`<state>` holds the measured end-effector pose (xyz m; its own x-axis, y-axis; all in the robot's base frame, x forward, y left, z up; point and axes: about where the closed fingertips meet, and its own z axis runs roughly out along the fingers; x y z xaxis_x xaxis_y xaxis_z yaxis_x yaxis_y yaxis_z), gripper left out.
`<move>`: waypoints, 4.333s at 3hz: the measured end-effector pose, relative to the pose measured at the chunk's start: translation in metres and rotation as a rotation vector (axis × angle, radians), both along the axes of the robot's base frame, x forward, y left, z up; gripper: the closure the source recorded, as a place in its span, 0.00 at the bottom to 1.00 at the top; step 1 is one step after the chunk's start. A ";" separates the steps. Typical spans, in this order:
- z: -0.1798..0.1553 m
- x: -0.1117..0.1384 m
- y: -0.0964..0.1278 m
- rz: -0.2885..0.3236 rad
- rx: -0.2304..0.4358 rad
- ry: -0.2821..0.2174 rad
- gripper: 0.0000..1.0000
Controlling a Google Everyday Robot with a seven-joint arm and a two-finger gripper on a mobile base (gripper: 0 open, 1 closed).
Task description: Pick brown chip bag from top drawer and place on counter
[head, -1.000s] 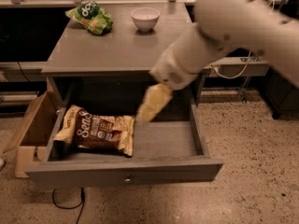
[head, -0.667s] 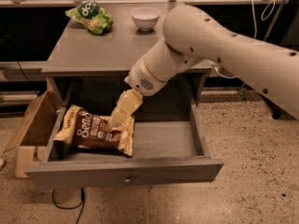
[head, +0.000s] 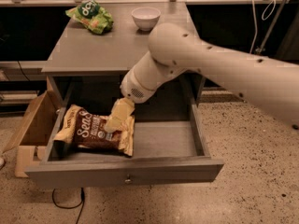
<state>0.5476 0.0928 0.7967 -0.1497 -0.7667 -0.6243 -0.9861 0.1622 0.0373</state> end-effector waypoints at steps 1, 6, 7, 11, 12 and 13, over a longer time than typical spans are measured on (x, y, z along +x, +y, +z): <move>-0.057 0.034 0.022 -0.029 -0.054 -0.028 0.00; -0.147 0.052 0.060 -0.063 0.180 -0.057 0.65; -0.086 0.036 0.037 -0.027 0.291 -0.171 0.88; 0.054 0.063 -0.076 -0.146 0.271 -0.382 1.00; 0.124 0.109 -0.084 -0.244 0.163 -0.482 1.00; 0.155 0.143 -0.092 -0.315 0.036 -0.513 1.00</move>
Offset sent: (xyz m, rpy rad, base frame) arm 0.0849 0.0652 -0.1683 -0.1228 -0.0278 -0.0784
